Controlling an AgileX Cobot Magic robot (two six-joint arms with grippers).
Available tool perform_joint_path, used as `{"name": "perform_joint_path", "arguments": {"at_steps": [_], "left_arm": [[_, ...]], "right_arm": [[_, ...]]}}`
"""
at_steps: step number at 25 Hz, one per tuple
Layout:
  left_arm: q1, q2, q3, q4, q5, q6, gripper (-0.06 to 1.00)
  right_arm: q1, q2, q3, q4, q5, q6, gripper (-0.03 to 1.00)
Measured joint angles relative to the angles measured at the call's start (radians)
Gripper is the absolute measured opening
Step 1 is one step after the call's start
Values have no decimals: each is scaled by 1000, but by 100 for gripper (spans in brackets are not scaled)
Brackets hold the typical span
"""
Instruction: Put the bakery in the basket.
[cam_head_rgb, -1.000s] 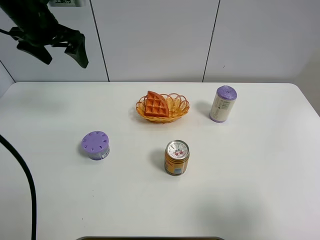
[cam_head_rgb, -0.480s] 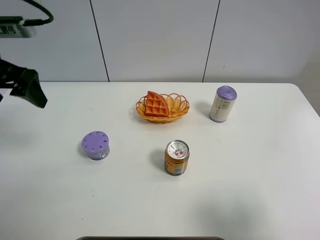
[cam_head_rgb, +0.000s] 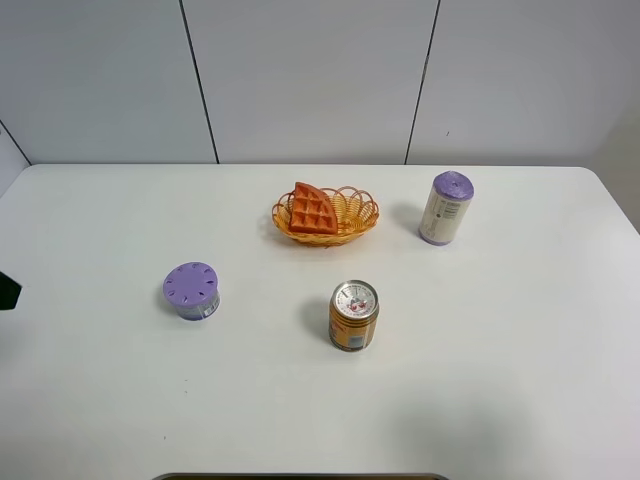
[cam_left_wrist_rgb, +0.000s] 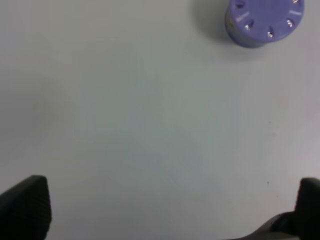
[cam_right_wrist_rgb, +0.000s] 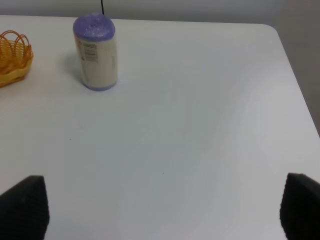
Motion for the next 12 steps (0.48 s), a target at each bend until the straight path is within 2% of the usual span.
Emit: {"name": "perform_joint_path", "arguments": {"at_steps": [6, 12], "left_arm": [[0, -257, 171, 35, -6, -70, 99], [0, -532, 317, 54, -90, -85, 99]], "right_arm": [[0, 0, 0, 0, 0, 0, 91], [0, 0, 0, 0, 0, 0, 91]]}}
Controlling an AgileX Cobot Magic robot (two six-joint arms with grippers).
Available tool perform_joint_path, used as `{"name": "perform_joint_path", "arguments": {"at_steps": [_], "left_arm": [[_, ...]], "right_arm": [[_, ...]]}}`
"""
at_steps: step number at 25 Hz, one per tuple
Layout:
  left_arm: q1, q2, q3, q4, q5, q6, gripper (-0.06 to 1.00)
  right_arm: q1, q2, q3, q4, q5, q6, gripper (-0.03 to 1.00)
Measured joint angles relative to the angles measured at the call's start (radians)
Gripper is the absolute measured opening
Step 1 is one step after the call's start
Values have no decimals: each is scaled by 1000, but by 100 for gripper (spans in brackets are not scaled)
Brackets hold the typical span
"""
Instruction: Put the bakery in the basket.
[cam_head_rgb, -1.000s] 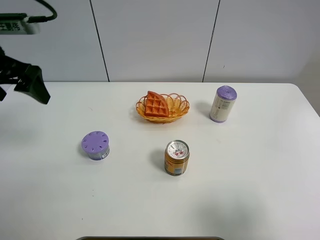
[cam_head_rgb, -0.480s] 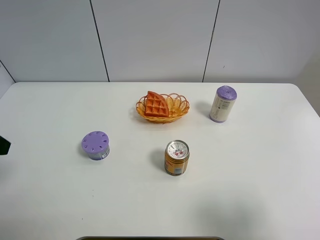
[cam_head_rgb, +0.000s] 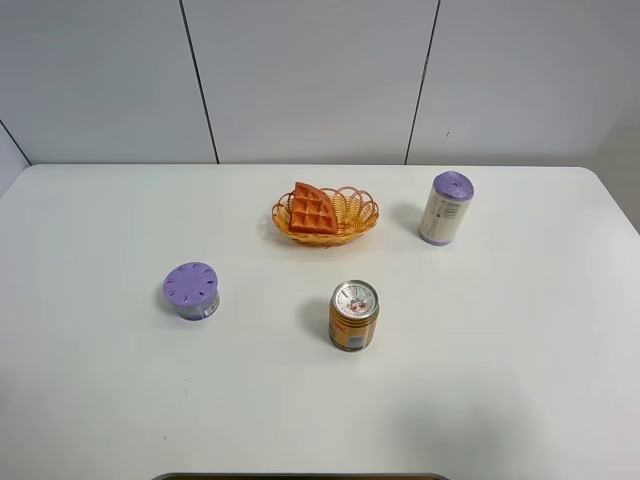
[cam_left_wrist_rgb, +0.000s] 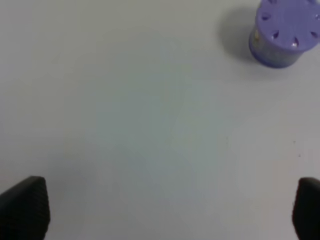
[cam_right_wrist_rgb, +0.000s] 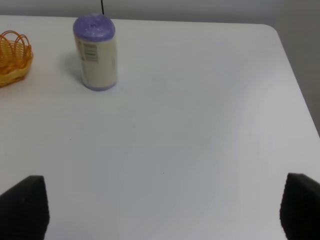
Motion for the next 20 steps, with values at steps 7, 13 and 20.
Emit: {"name": "perform_joint_path", "arguments": {"at_steps": [7, 13, 20], "left_arm": [[28, -219, 40, -1, 42, 0, 99], [146, -290, 42, -19, 62, 15, 99], [183, -290, 42, -27, 62, 25, 99]], "right_arm": [[0, 0, 0, 0, 0, 0, 91], [0, 0, 0, 0, 0, 0, 91], [0, 0, 0, 0, 0, 0, 91]]}}
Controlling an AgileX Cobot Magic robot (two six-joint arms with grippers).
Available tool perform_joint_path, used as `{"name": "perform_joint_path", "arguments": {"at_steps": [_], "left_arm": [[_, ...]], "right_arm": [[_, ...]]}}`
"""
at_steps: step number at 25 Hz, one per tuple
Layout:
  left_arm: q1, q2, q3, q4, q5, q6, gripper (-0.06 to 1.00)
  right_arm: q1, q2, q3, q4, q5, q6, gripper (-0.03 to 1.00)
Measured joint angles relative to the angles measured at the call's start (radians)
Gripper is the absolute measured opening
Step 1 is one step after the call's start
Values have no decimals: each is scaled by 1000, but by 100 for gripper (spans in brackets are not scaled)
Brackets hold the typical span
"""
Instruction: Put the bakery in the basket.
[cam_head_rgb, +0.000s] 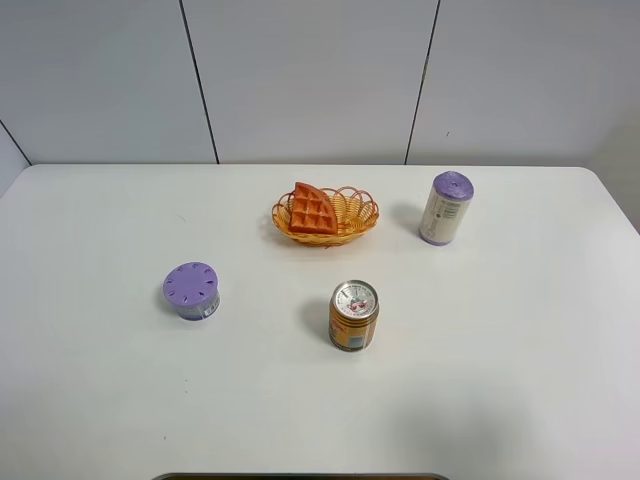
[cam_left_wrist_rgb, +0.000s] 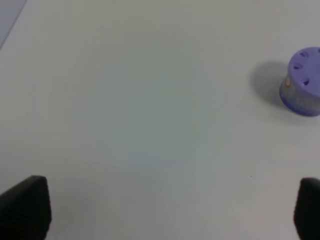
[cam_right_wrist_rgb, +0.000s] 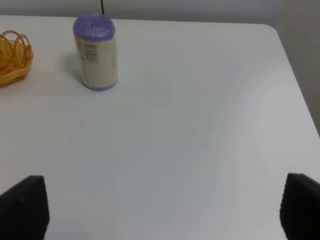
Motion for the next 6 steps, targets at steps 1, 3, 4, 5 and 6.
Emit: {"name": "perform_joint_path", "arguments": {"at_steps": [1, 3, 4, 5, 6], "left_arm": [[0, 0, 0, 0, 0, 0, 99], [0, 0, 0, 0, 0, 0, 99], [0, 0, 0, 0, 0, 0, 99], [0, 0, 0, 0, 0, 0, 99], [0, 0, 0, 0, 0, 0, 99]], "right_arm": [[0, 0, 0, 0, 0, 0, 91], [0, 0, 0, 0, 0, 0, 91], [0, 0, 0, 0, 0, 0, 91], [0, 0, 0, 0, 0, 0, 91], [0, 0, 0, 0, 0, 0, 91]]}}
